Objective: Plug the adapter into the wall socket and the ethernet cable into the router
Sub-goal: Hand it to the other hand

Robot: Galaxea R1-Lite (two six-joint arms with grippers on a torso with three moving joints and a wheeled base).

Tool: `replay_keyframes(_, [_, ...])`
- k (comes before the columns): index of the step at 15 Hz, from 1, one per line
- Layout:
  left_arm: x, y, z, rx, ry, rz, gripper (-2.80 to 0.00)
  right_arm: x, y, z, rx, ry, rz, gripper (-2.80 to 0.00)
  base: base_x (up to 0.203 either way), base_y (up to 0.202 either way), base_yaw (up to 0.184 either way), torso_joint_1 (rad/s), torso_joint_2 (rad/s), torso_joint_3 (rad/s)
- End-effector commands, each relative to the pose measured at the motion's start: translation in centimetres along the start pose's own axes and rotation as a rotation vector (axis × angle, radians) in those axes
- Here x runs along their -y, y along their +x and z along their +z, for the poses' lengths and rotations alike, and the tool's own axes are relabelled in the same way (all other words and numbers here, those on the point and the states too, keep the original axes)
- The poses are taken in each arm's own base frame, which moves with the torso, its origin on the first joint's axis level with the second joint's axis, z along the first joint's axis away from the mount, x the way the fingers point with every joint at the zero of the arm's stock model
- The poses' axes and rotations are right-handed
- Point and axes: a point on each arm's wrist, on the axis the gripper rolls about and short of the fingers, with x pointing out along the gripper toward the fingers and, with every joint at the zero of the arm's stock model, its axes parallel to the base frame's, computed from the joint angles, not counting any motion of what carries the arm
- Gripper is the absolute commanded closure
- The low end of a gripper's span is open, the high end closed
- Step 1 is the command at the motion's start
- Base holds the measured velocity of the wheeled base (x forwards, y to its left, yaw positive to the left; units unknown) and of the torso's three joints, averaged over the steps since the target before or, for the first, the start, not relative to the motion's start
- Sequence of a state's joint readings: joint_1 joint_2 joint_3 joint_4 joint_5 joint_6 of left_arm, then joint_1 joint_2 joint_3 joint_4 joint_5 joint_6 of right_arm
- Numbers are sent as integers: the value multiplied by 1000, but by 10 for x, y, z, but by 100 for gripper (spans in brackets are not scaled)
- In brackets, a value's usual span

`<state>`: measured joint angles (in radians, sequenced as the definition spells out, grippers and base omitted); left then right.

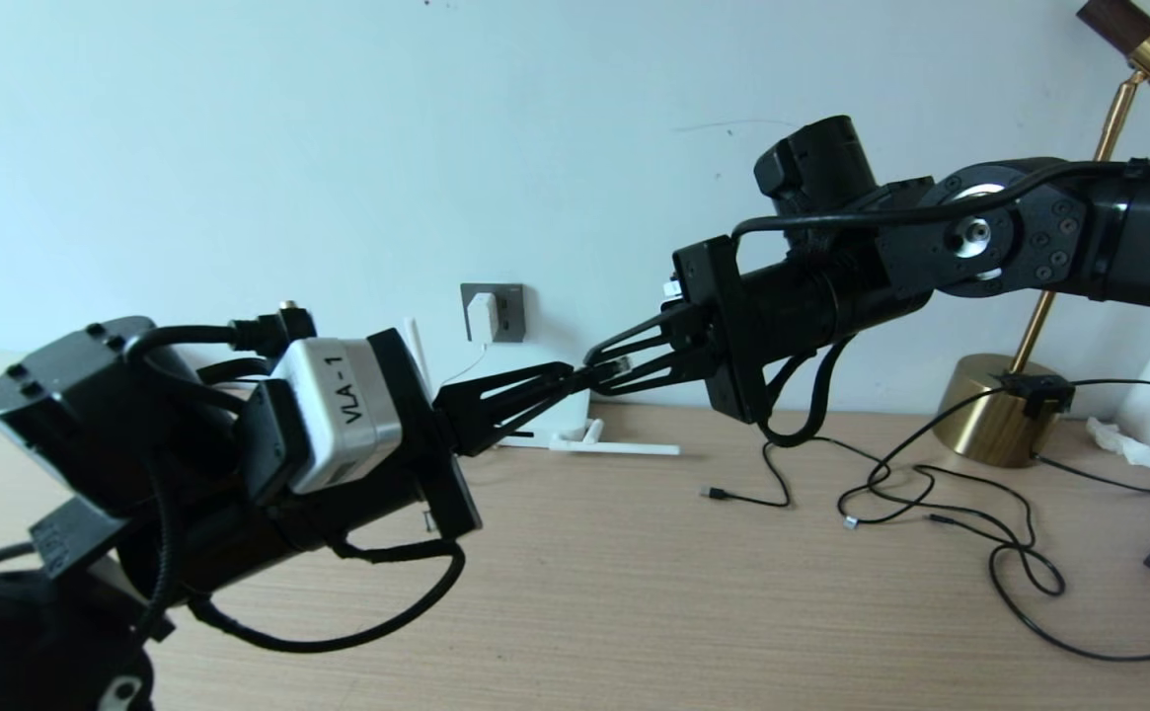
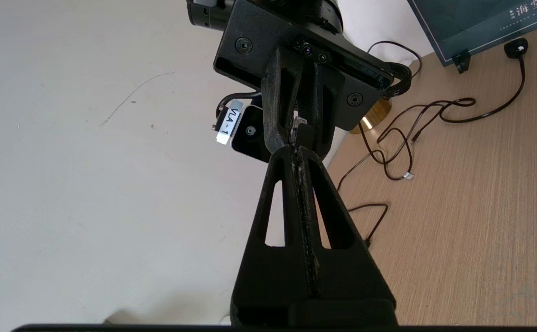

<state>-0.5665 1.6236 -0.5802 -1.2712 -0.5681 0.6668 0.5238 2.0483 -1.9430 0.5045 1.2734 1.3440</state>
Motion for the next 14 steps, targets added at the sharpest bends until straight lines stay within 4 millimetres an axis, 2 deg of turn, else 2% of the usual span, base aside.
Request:
replay_keyframes(1, [1, -2, 1, 3, 4, 0, 0, 0, 0, -1, -7, 8, 2, 0, 0, 0, 0, 0, 0, 0])
replay_keyframes(2, [4, -4, -1, -9, -5, -7, 0, -1, 0, -2, -8, 7, 2, 0, 0, 0, 0, 0, 0, 0])
replay_keyframes(3, [6, -6, -1, -16, -11, -12, -280, -1, 0, -2, -8, 7, 2, 0, 0, 0, 0, 0, 0, 0])
replay_keyframes(14, [-2, -2, 5, 13, 12, 12, -280, -1, 1, -4, -12, 3, 1, 0, 0, 0, 0, 0, 0, 0])
